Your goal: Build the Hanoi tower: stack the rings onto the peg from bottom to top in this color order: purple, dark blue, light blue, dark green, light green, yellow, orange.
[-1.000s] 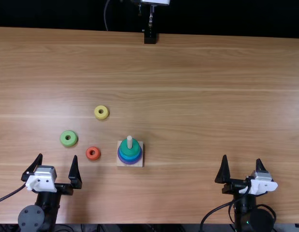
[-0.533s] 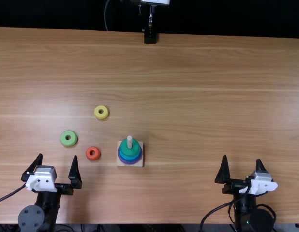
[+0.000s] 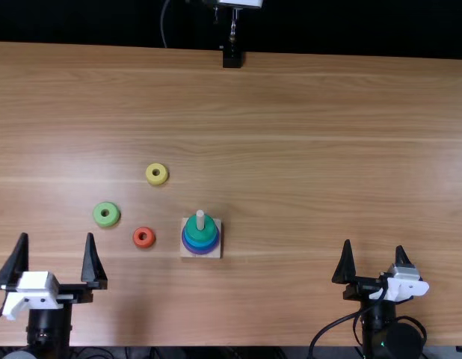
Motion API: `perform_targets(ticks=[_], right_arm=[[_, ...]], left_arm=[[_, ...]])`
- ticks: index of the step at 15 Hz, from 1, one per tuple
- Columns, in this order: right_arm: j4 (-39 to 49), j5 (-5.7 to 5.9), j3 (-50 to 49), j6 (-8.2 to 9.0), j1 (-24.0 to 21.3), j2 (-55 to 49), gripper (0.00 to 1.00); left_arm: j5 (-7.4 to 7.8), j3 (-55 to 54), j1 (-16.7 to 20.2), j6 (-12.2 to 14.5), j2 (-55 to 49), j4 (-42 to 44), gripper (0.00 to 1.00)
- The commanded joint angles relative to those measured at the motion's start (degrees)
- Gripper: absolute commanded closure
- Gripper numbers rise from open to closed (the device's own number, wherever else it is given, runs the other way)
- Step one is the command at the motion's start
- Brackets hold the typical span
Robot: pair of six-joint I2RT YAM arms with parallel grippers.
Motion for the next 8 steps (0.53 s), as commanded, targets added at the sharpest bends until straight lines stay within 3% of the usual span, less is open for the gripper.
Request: perform_targets(ticks=[1, 2, 3, 6, 8], right_arm=[[0.21, -0.39, -0.44, -0.23, -0.42, -0.36, 0.00], [0.21, -0.39, -0.44, -0.23, -0.42, -0.36, 0.00], [0.21, -0.39, -0.44, -0.23, -0.42, -0.36, 0.00], [0.21, -0.39, -0.44, -0.23, -0.42, -0.36, 0.00], [0.21, -0.39, -0.44, -0.23, -0.42, -0.36, 0.00]], left_arm=[[-0.99, 5.12, 0.76, 8.38, 7.60, -0.20, 0.00], [-0.78, 8.11, 0.68, 12.50, 13.66, -0.20, 0.00], [-0.35, 9.87, 0.76, 14.29, 18.58, -0.20, 0.00], [-0.14, 17.25, 0.76, 14.61, 34.05, -1.79, 0.00], [-0.25, 23.49, 0.59, 14.92, 44.60, -12.02, 0.00]])
